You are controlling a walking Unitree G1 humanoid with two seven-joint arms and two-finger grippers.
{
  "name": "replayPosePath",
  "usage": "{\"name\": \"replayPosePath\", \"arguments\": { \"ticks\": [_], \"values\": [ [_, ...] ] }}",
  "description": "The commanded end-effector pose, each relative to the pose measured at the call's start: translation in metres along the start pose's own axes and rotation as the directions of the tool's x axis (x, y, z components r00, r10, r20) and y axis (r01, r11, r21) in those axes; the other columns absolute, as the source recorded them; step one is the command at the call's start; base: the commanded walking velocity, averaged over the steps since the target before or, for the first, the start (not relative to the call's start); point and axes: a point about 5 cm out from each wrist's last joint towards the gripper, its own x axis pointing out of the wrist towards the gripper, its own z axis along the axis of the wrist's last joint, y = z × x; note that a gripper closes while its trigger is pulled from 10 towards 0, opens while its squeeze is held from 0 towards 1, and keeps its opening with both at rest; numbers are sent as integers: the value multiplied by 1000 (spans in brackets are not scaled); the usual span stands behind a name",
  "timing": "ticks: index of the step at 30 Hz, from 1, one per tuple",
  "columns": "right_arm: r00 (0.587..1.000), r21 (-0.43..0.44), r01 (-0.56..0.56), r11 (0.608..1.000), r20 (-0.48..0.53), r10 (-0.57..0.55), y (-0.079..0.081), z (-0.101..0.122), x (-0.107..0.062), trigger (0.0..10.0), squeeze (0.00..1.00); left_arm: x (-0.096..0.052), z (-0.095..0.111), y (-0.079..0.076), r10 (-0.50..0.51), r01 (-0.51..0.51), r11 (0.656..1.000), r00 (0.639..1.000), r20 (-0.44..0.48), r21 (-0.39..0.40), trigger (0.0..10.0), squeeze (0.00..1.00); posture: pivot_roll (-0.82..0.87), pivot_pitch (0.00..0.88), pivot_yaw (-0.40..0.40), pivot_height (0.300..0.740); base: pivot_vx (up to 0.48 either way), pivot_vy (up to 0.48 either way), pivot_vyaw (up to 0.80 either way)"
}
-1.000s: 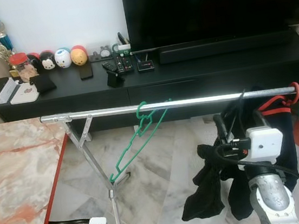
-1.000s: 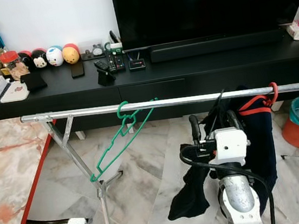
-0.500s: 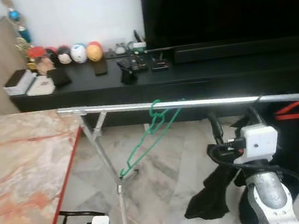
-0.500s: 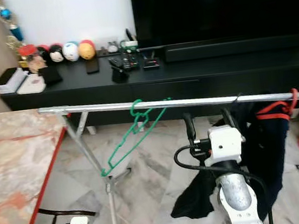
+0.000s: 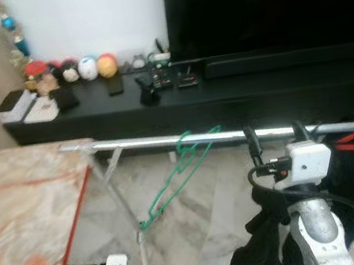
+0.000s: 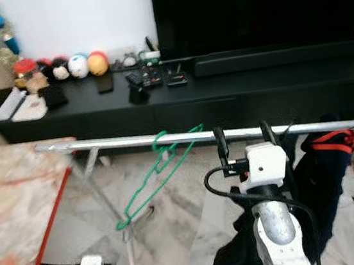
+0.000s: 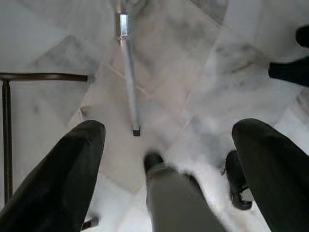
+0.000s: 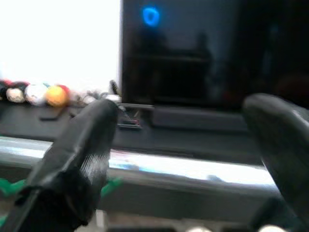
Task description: Hang hanger
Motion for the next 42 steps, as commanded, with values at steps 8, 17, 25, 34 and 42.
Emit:
{"name": "replayPosePath", "arguments": {
  "ticks": [8, 17, 25, 34, 42],
  "values": [
    [999, 43, -29, 999, 35, 27, 14, 10, -1, 10000, 0, -6, -13, 15, 38, -38, 999, 999, -34, -5, 10000, 0, -84, 0, 27, 740, 0, 0, 0],
    [999, -6, 5, 1000, -51, -5, 3, 7, -38, 10000, 0, -6, -14, 15, 41, -41, 999, 998, -38, 2, 10000, 0, -95, 0, 28, 740, 0, 0, 0],
    [959, -4, 161, 987, -237, -157, -20, -19, -51, 10000, 0, -6, -13, 14, 35, -35, 999, 999, -38, 10, 10000, 0, -103, 0, 33, 740, 0, 0, 0],
    [937, 47, 73, 996, -345, -52, -7, -36, -40, 10000, 0, -6, -14, 15, 39, -39, 999, 999, -38, 12, 10000, 0, -87, 0, 28, 740, 0, 0, 0],
    [881, 21, 51, 998, -473, -36, -5, -58, -43, 10000, 0, -6, -15, 15, 37, -37, 999, 998, -43, 13, 10000, 0, -84, 0, 29, 740, 0, 0, 0]
  ]
}}
